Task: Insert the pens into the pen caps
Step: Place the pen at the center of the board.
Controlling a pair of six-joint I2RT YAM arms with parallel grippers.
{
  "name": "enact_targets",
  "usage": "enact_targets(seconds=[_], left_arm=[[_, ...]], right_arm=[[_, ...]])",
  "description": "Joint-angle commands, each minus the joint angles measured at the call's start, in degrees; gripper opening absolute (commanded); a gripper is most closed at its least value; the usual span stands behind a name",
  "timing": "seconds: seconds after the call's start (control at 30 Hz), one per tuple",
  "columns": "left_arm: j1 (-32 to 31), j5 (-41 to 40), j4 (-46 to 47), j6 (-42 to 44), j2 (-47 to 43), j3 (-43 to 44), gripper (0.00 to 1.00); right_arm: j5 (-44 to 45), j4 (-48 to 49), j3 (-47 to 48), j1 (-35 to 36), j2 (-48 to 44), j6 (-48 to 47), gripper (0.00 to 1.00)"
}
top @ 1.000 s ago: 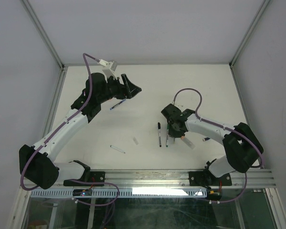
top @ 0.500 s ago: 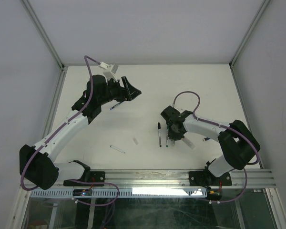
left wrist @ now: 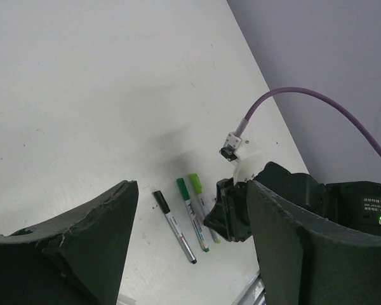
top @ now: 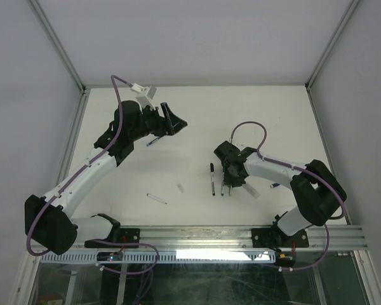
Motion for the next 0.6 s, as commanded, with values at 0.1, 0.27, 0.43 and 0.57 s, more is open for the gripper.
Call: enact_targets(seconds=[0.1, 0.27, 0.43, 0.57], left_arm=[[1.0, -5.3, -2.5, -0.4, -1.5, 0.2, 0.7], [1.2, -8.8, -4.8, 0.5, -1.2, -0.8, 0.7], [1.3, -9.8, -7.1, 3.6, -0.1, 0.3, 0.69], [1.3, -10.7, -7.9, 8.7, -1.0, 0.9, 0.69]], right_arm=[[1.5, -1.9, 2.4, -0.2, -3.2, -2.3, 0.26], [1.7, -3.1, 4.5, -0.2, -7.5, -4.4, 0.29], [1.8, -1.0, 5.4, -0.2, -12.6, -7.2, 0.31], [-2.0, 5.5, 3.1, -0.2, -17.2, -11.6, 0.32]])
